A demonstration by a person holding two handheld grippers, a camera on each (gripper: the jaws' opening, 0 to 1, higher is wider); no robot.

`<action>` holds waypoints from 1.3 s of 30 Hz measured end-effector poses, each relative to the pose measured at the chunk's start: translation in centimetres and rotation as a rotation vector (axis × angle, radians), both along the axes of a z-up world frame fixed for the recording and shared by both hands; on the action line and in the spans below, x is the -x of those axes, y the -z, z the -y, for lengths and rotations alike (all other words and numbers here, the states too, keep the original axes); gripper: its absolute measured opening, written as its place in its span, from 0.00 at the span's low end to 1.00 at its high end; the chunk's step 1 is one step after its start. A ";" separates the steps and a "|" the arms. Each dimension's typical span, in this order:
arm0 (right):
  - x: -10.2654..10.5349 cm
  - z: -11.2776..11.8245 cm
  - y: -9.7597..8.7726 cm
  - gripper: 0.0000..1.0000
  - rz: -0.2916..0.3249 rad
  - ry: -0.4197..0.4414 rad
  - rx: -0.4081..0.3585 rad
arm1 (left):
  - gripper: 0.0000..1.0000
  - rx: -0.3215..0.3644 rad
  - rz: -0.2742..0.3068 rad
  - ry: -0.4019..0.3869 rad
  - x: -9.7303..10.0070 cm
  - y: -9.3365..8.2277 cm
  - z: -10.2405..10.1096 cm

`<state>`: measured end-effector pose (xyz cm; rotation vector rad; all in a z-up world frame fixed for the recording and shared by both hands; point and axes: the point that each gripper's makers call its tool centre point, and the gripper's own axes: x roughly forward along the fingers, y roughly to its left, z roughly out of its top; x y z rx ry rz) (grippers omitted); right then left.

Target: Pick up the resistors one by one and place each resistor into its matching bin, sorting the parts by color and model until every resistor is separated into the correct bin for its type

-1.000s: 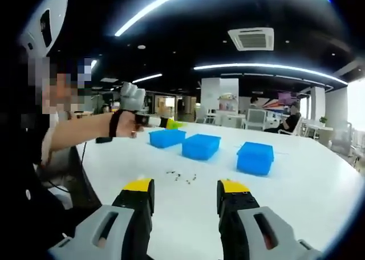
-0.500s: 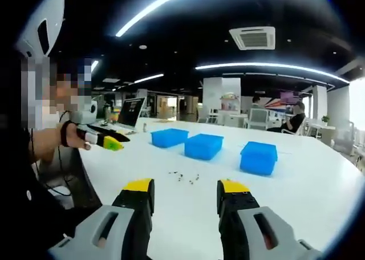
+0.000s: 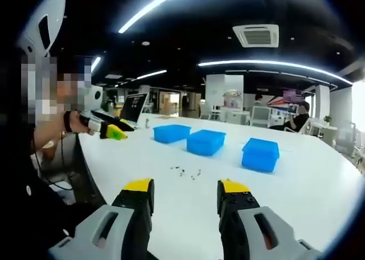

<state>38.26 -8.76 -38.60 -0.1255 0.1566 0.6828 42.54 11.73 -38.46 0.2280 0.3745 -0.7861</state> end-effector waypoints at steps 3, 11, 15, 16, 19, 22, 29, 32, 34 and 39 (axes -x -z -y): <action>0.1 0.1 0.1 0.46 -0.003 0.000 -0.003 | 0.38 -0.084 -0.022 0.082 -0.7 0.3 1.3; 0.1 0.8 0.4 0.46 -0.009 0.010 -0.015 | 0.35 -0.434 -0.075 0.364 -2.8 2.5 5.7; 0.2 1.2 0.6 0.46 -0.013 0.018 -0.023 | 0.34 -0.505 -0.111 0.445 -4.6 3.5 7.1; 0.2 1.3 0.6 0.46 -0.014 0.021 -0.024 | 0.34 -0.526 -0.120 0.469 -5.0 3.9 7.5; 0.2 1.8 0.9 0.46 -0.020 0.033 -0.027 | 0.33 -0.592 -0.134 0.510 -6.6 5.0 8.0; 0.1 2.3 1.0 0.46 -0.025 0.045 -0.029 | 0.29 -0.617 -0.169 0.524 -7.9 5.9 8.6; -0.2 3.2 1.1 0.46 -0.030 0.071 -0.031 | 0.27 -0.719 -0.218 0.608 -8.7 8.0 8.8; -0.3 3.3 1.2 0.46 -0.032 0.075 -0.030 | 0.23 -0.750 -0.225 0.618 -9.2 8.8 8.8; -0.4 3.4 1.4 0.46 -0.037 0.077 -0.028 | 0.23 -0.742 -0.236 0.630 -9.1 8.9 9.0; -0.6 3.5 1.5 0.46 -0.041 0.083 -0.032 | 0.21 -0.770 -0.246 0.665 -8.7 9.5 9.0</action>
